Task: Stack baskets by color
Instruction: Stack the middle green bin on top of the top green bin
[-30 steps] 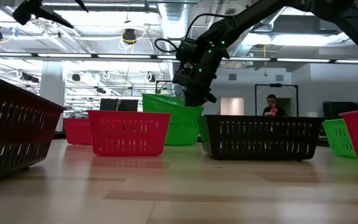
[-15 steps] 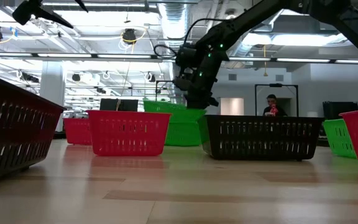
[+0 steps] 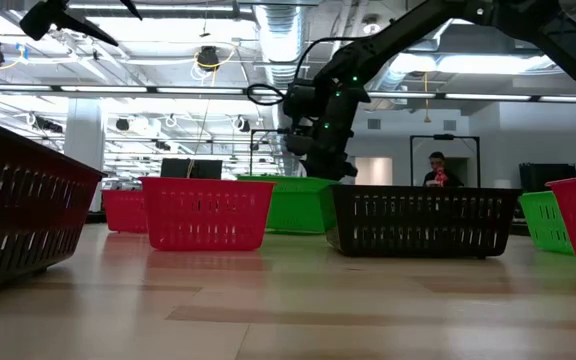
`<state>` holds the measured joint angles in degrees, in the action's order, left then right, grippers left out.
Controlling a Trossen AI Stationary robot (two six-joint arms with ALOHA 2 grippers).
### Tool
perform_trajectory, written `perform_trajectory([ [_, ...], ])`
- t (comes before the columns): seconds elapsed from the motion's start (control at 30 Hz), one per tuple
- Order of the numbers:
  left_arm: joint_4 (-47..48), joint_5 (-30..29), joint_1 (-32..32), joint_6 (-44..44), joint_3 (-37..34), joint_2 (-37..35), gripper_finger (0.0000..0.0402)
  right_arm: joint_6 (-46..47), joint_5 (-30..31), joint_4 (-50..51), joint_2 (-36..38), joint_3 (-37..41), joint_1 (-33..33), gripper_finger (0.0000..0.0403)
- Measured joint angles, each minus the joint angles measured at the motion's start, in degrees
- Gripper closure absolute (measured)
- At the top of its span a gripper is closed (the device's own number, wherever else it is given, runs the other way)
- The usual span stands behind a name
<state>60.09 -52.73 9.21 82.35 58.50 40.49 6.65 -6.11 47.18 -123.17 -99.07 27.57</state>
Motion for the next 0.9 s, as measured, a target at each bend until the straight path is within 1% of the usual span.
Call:
perform_trajectory([
  [0.1,0.01,0.55,0.01,0.0,0.0,0.0,0.0145,-1.0,0.0,1.44,0.1,0.0,0.0,0.0325],
  [0.17,-0.01,0.97,0.02,0.0,0.0,0.0,0.0145,-1.18,0.04,2.45,0.4,-0.16,-0.02,0.031],
  [0.27,-0.01,1.03,0.02,0.0,0.0,0.0,0.0145,-2.32,0.15,3.94,0.44,-1.99,-0.02,0.0276],
  [0.43,-0.01,1.03,0.02,-0.02,0.0,0.0,0.0145,-2.63,0.15,5.13,0.55,-4.87,-0.02,0.0208],
  [0.57,-0.01,1.11,0.01,-0.01,0.0,0.0,0.0145,-3.11,0.26,5.05,0.55,-5.88,-0.02,0.0172],
  [0.63,-0.01,1.14,0.0,-0.02,0.0,0.01,0.0145,-3.49,0.07,5.13,0.55,-6.07,0.0,0.0163],
  [0.7,0.01,1.16,0.0,-0.02,0.0,0.0,0.0145,-3.45,-1.92,5.19,0.55,-6.55,0.02,0.0159],
  [0.77,0.01,1.18,0.0,-0.02,0.0,0.0,0.0145,-3.53,-2.63,5.65,0.55,-7.35,0.28,0.0157],
  [0.83,-0.01,1.24,0.01,-0.02,0.0,0.0,0.0145,-3.59,-2.55,7.25,0.57,-8.15,0.37,0.0157],
  [0.9,-0.01,1.27,0.02,-0.02,0.0,0.02,0.0145,-3.74,-0.4,9.1,0.57,-8.9,0.57,0.0157],
])
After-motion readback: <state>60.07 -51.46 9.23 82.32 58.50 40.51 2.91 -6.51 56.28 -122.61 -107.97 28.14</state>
